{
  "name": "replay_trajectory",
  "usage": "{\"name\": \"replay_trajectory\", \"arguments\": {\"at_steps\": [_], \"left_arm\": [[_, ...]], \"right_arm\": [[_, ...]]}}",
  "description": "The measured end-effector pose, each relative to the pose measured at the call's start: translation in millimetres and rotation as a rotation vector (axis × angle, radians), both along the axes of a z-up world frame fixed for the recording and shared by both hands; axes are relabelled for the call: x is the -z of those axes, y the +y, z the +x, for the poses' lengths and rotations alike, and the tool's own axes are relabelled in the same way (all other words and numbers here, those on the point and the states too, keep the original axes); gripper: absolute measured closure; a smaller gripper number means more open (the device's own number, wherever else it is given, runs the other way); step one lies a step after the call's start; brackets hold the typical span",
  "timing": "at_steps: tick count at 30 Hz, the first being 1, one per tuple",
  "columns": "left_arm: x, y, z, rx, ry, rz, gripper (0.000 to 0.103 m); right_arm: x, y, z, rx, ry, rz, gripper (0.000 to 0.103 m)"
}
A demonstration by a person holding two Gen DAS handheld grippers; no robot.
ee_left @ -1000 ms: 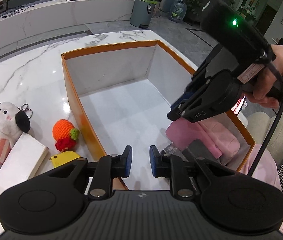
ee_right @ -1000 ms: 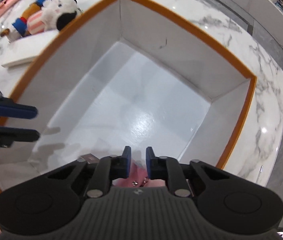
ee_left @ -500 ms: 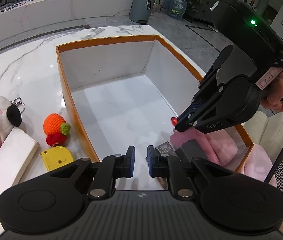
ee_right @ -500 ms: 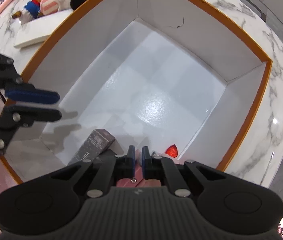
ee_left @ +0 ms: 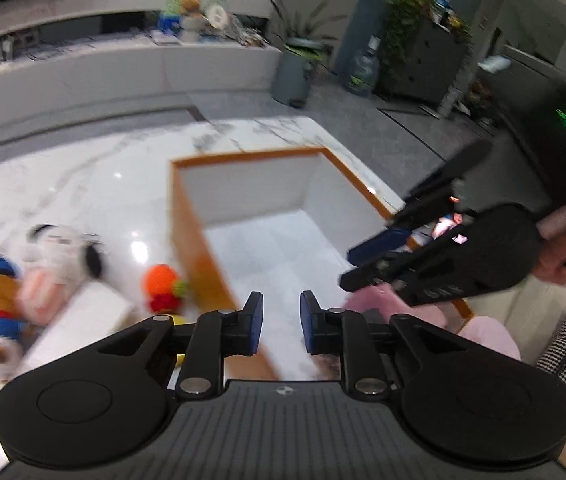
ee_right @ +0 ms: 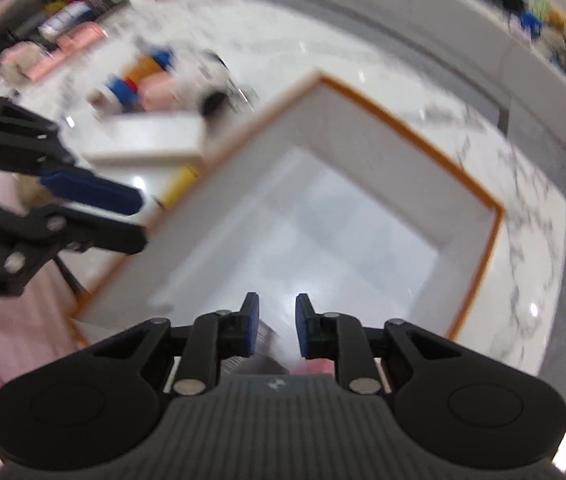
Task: Organize objects
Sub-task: 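Raise both open tools up out of the orange box, then move the left tool to the small brown cardboard box and grasp it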
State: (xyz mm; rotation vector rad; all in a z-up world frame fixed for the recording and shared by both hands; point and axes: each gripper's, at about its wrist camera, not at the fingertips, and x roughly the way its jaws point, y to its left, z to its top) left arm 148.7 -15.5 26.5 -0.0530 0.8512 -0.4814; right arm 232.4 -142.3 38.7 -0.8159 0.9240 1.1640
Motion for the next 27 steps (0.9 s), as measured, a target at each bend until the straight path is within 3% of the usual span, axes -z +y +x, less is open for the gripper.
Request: {"name": "replay_trajectory", "arguments": {"at_steps": [5,8,11,14,17,20,27], "left_arm": [[-11.5,49.2,-13.5,-0.123,0.043,0.071,0.079],[-5.7,81.4,-20.6,-0.249,0.104,0.103,0.071],[8.5,110.0,-26.7,-0.348,0.172,0.094,0.055],[28.5,136.8,-30.2,-0.459,0.257,0.08,0.048],[47.1,164.8,-37.0,-0.557,0.351,0.013,0.047],[58.3,181.7,-47.2,-0.599,0.41,-0.054,0.047],[70.4,184.6,-46.3,-0.596,0.482,-0.051,0.039]], "right_arm": [[-20.6,7.0,-42.0,-0.073,0.032,0.139,0.079],[-20.0,19.8,-66.6,-0.123,0.056,0.182,0.07],[-11.9,36.9,-87.7,-0.164,0.086,0.212,0.07],[1.2,53.8,-102.7,-0.174,0.128,0.231,0.07],[18.0,72.4,-114.2,-0.147,0.148,0.238,0.07],[38.8,95.3,-123.5,-0.115,0.187,0.234,0.075],[80.4,132.9,-137.8,-0.064,0.198,0.209,0.081]]}}
